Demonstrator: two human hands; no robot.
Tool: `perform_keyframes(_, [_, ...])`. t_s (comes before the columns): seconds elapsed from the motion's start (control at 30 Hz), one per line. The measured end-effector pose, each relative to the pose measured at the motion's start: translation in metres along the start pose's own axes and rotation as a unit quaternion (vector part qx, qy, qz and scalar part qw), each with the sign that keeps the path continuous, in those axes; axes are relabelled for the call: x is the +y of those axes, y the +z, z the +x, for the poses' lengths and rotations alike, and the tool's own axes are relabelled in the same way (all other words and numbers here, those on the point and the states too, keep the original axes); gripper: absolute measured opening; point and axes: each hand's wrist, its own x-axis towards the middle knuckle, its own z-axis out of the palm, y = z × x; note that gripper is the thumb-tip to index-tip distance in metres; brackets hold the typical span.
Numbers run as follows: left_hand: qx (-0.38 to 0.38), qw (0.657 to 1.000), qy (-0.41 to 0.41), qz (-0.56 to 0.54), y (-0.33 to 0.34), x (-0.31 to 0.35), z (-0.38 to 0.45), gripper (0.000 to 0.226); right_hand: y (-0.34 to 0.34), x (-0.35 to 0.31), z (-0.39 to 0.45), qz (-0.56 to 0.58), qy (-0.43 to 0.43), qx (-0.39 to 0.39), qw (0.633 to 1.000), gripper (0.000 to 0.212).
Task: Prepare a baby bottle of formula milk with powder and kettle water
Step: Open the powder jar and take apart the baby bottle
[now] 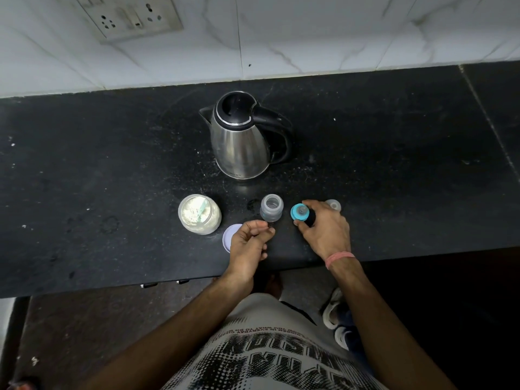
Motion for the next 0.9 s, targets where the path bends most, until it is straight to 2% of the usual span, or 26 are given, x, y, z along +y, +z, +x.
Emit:
perform_keyframes(0.23, [0.026, 0.995, 0.071, 0.06, -0.002, 0.006, 0.005, 0.024, 0.0, -0.004, -0.006, -0.012, 0.0, -0.001, 1.0, 0.06])
perform_keyframes(0.4, [0.036, 0.994, 0.074, 0.076, -0.006, 0.008, 0.003, 0.024, -0.003, -0.008, -0.01, -0.005, 0.026, -0.044, 0.999, 0.095])
perform_keyframes(0.5, [0.035, 0.993, 0.076, 0.083, -0.011, 0.007, 0.0, 0.024, -0.008, -0.015, -0.015, 0.007, 0.026, -0.03, 0.999, 0.11])
perform_keyframes(0.7, [0.024, 0.99, 0.093, 0.101, -0.02, 0.008, -0.004, 0.023, -0.01, -0.036, -0.02, 0.07, -0.095, 0.037, 0.992, 0.099])
perform_keyframes(0.9, [0.005, 0.984, 0.116, 0.137, -0.034, 0.004, -0.002, 0.025, -0.009, -0.058, -0.013, 0.127, -0.126, 0.017, 0.984, 0.089])
